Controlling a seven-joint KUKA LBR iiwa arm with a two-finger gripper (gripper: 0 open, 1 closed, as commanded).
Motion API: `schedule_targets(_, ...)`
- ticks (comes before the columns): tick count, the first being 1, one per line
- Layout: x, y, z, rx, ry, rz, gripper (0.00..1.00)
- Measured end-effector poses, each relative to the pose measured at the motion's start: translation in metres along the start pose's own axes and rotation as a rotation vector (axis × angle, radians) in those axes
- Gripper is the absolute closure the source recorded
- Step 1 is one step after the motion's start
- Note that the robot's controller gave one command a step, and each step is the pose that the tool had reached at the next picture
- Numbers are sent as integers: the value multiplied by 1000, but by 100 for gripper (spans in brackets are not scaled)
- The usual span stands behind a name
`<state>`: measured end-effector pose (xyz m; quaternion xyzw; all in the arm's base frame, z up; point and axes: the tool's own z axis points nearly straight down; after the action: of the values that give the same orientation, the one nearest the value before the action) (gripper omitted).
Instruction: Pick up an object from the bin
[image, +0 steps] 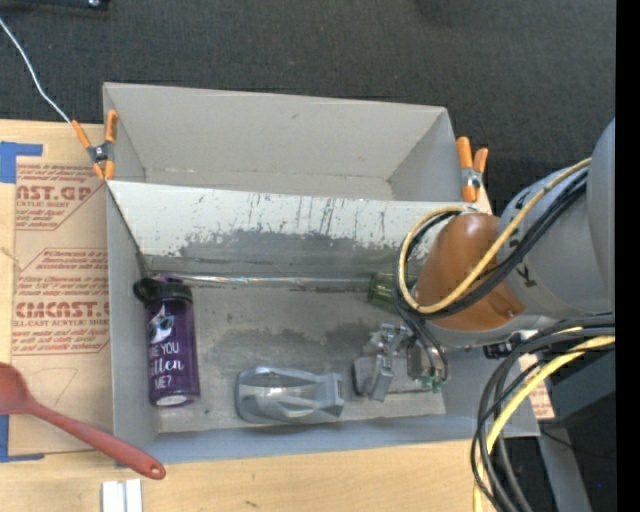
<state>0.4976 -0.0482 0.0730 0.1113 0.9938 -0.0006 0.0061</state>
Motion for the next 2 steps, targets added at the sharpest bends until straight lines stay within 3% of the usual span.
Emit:
schedule_targets(1, -5, -9, -81, -1, 6, -12, 100)
schedule_targets(2, -16, -3, -56, -1, -4, 15, 100)
